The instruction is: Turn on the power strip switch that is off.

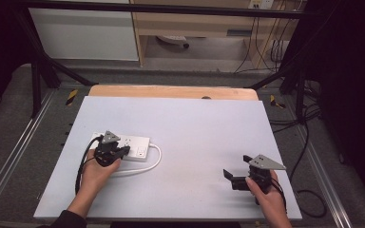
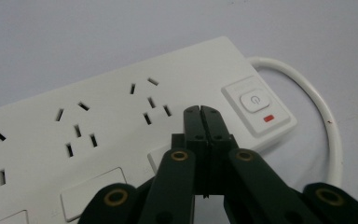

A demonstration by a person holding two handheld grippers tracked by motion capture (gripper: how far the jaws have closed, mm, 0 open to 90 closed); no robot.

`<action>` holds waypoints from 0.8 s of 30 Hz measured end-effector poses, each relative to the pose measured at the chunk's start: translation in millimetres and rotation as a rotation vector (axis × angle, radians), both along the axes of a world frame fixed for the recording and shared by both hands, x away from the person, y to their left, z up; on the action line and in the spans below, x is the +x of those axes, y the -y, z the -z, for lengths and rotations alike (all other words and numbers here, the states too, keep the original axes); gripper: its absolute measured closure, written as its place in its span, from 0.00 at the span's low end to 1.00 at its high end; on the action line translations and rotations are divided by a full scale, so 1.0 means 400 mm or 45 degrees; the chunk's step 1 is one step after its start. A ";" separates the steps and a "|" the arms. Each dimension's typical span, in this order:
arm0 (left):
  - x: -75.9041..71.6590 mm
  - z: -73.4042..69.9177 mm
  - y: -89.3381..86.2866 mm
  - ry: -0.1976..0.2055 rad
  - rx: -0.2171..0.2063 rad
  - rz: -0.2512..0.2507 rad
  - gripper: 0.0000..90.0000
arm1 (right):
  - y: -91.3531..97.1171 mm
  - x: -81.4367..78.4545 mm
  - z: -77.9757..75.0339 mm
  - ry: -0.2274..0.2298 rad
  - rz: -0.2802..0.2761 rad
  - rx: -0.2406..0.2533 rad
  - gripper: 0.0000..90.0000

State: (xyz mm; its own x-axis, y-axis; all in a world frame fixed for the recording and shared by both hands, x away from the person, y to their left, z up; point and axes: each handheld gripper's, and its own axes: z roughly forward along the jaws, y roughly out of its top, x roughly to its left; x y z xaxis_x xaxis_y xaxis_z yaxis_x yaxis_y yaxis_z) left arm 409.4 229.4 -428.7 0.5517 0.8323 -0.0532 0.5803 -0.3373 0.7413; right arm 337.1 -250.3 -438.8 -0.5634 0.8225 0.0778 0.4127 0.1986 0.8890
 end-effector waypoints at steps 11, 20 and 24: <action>-0.001 -0.002 -0.002 0.011 -0.010 -0.001 1.00 | 0.000 0.000 0.000 0.001 0.000 -0.001 0.03; -0.002 -0.006 -0.003 0.032 -0.028 0.009 1.00 | 0.001 0.000 0.000 0.002 0.000 -0.001 0.03; -0.003 -0.009 -0.003 0.049 -0.039 0.014 1.00 | 0.001 0.000 0.000 0.000 0.002 0.001 0.03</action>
